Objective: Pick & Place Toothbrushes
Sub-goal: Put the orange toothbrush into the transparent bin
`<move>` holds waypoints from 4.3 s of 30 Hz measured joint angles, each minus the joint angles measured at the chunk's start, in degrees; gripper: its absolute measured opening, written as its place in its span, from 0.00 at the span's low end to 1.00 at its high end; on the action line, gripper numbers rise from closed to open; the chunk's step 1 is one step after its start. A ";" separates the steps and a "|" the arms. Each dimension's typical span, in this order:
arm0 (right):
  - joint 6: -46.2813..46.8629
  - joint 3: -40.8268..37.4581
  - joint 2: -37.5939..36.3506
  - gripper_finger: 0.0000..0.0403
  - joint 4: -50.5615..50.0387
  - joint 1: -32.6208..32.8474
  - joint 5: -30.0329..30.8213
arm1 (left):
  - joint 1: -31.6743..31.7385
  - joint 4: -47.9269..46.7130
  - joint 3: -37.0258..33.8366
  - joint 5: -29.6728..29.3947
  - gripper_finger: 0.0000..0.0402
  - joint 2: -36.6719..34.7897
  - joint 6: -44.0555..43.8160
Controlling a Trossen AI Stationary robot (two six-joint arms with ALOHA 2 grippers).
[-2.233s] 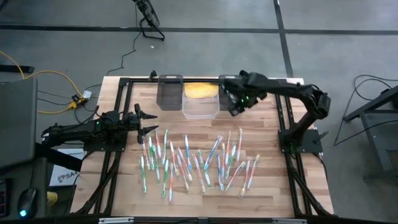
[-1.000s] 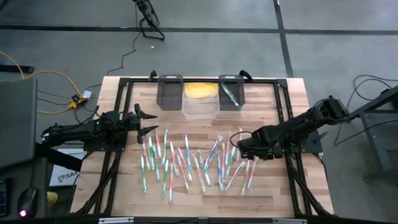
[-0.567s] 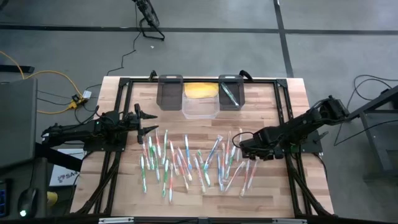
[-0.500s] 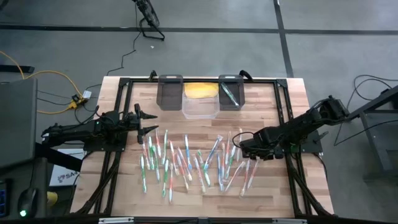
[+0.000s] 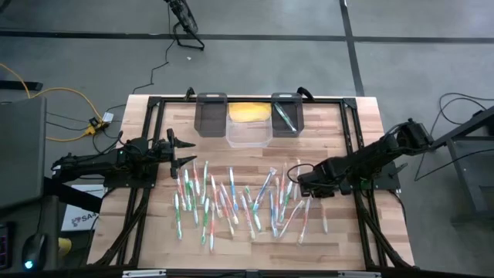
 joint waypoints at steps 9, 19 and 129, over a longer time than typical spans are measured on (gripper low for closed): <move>-12.70 5.05 -0.23 0.01 0.50 -4.65 4.13 | 0.00 -0.01 0.00 0.02 0.51 -0.01 0.00; -43.03 17.86 -0.25 0.01 -3.28 -18.19 7.87 | -0.01 0.01 0.02 0.04 0.51 -0.02 0.00; -101.13 81.00 43.42 0.38 -16.56 -40.31 2.18 | 0.01 0.01 0.00 0.00 0.51 0.01 0.00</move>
